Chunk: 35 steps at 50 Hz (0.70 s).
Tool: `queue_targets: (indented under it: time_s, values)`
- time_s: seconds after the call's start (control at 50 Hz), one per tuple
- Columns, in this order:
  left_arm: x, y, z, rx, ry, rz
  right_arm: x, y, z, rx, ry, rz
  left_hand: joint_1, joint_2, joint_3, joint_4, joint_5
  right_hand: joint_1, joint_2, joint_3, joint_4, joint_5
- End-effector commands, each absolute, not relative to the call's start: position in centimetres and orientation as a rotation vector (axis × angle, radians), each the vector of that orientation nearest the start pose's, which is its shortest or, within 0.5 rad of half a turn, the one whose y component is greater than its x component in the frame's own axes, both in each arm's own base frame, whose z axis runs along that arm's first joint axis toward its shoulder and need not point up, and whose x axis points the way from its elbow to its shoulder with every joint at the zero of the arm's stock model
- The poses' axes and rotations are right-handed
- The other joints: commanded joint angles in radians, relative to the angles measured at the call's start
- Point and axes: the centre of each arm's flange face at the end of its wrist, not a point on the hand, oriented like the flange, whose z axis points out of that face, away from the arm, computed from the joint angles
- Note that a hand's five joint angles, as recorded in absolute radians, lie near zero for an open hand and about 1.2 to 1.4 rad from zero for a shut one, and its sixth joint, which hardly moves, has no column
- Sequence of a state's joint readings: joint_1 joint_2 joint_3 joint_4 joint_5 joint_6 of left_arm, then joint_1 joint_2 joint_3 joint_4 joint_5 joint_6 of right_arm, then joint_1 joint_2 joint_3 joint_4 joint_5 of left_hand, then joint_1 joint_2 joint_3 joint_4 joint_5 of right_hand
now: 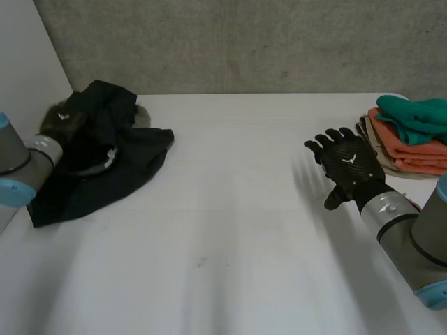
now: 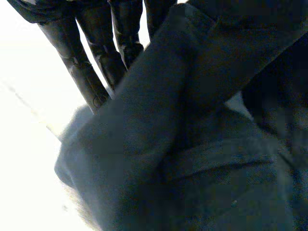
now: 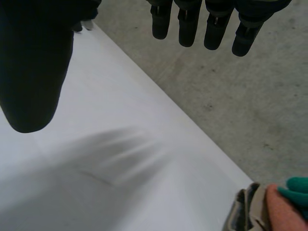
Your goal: Fold the laundry.
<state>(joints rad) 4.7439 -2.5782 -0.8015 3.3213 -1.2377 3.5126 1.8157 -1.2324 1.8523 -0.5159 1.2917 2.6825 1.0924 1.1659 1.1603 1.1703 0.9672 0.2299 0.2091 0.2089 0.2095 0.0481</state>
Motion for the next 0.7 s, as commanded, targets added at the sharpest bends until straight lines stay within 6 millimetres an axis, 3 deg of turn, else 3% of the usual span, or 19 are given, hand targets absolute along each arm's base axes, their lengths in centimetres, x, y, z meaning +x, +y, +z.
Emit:
queue_targets:
  time_s: [0.02,0.04,0.1,0.12,0.18,0.22,0.26,0.28,0.34,0.36,0.42,0.44,0.46,0.48,0.5,0.52,0.54,0.62,0.7]
  values:
    - [-17.1,-46.7,24.7,0.515,1.982,-2.424,22.8,-28.8,17.3,-1.021,2.032,-2.117,0.304,0.230,0.236,0.226,0.254,-0.055,-0.035,-0.034,-0.035,-0.048]
    - [-18.4,-45.2,27.2,0.515,1.940,-2.531,22.7,-28.8,17.3,-1.019,2.034,-2.118,0.304,0.230,0.236,0.226,0.254,-0.055,-0.035,-0.034,-0.035,-0.048]
    - [-20.7,-42.2,30.0,0.550,1.941,-2.663,22.6,-29.0,17.4,-1.009,2.039,-2.127,0.304,0.230,0.236,0.226,0.254,-0.055,-0.035,-0.034,-0.035,-0.048]
    - [-22.4,-39.8,31.4,0.595,1.968,-2.737,22.5,-29.0,17.4,-1.005,2.042,-2.128,0.304,0.230,0.236,0.226,0.254,-0.055,-0.035,-0.034,-0.035,-0.048]
    - [-24.9,-36.3,32.7,0.666,2.029,-2.823,22.4,-29.0,17.5,-0.993,2.045,-2.132,0.304,0.230,0.236,0.226,0.254,-0.055,-0.035,-0.034,-0.035,-0.048]
    - [-27.3,-32.7,33.2,0.744,2.117,-2.877,22.2,-29.1,17.8,-0.979,2.054,-2.144,0.304,0.230,0.236,0.226,0.254,-0.055,-0.035,-0.034,-0.035,-0.048]
    - [-29.1,-30.5,32.7,0.808,2.195,-2.883,22.0,-29.2,18.0,-0.969,2.060,-2.157,0.304,0.230,0.236,0.226,0.254,-0.055,-0.035,-0.034,-0.035,-0.048]
    - [-31.0,-28.1,31.8,0.890,2.282,-2.871,22.0,-29.3,18.2,-0.963,2.060,-2.167,0.304,0.230,0.236,0.226,0.254,-0.055,-0.035,-0.034,-0.035,-0.048]
    - [-33.6,-24.8,29.8,1.014,2.423,-2.805,21.5,-29.6,18.6,-0.931,2.078,-2.193,0.304,0.230,0.236,0.226,0.254,-0.055,-0.035,-0.034,-0.035,-0.048]
    - [-35.1,-22.9,28.2,1.095,2.504,-2.748,21.3,-29.7,18.7,-0.920,2.087,-2.199,0.304,0.230,0.236,0.226,0.254,-0.055,-0.035,-0.034,-0.035,-0.048]
    - [-37.4,-20.5,25.1,1.223,2.623,-2.633,20.7,-30.1,19.0,-0.882,2.108,-2.219,0.304,0.230,0.236,0.226,0.254,-0.055,-0.035,-0.034,-0.035,-0.048]
    - [-38.5,-19.6,23.2,1.277,2.690,-2.565,20.5,-30.3,18.9,-0.871,2.119,-2.218,0.304,0.230,0.236,0.226,0.254,-0.055,-0.035,-0.034,-0.035,-0.048]
    - [-39.0,-19.4,22.3,1.299,2.714,-2.537,20.3,-30.5,18.9,-0.849,2.136,-2.218,0.246,0.173,0.178,0.168,0.197,-0.055,-0.035,-0.034,-0.035,-0.048]
    - [-39.3,-19.4,21.6,1.312,2.730,-2.518,20.1,-30.6,18.9,-0.837,2.145,-2.216,0.022,-0.052,-0.046,-0.056,-0.028,-0.055,-0.035,-0.034,-0.035,-0.048]
    - [-39.7,-19.5,21.1,1.323,2.745,-2.504,20.0,-30.7,18.9,-0.827,2.154,-2.216,-0.239,-0.313,-0.307,-0.317,-0.289,-0.055,-0.035,-0.034,-0.035,-0.048]
    - [-40.2,-19.5,20.2,1.339,2.786,-2.467,19.8,-30.9,18.7,-0.809,2.175,-2.208,-0.774,-0.847,-0.842,-0.852,-0.823,-0.055,-0.035,-0.034,-0.035,-0.048]
    - [-40.3,-19.6,20.2,1.348,2.802,-2.454,19.7,-31.0,18.6,-0.803,2.188,-2.198,-0.918,-0.991,-0.986,-0.996,-0.967,-0.055,-0.035,-0.034,-0.035,-0.048]
    - [-39.0,-20.1,21.5,1.346,2.854,-2.385,19.7,-30.8,18.5,-0.791,2.225,-2.144,-0.918,-0.991,-0.986,-0.996,-0.967,-0.055,-0.035,-0.034,-0.035,-0.048]
    - [-35.3,-23.0,24.5,1.177,2.762,-2.450,20.3,-29.9,18.7,-0.787,2.246,-2.053,-0.918,-0.991,-0.986,-0.996,-0.967,-0.055,-0.035,-0.034,-0.035,-0.048]
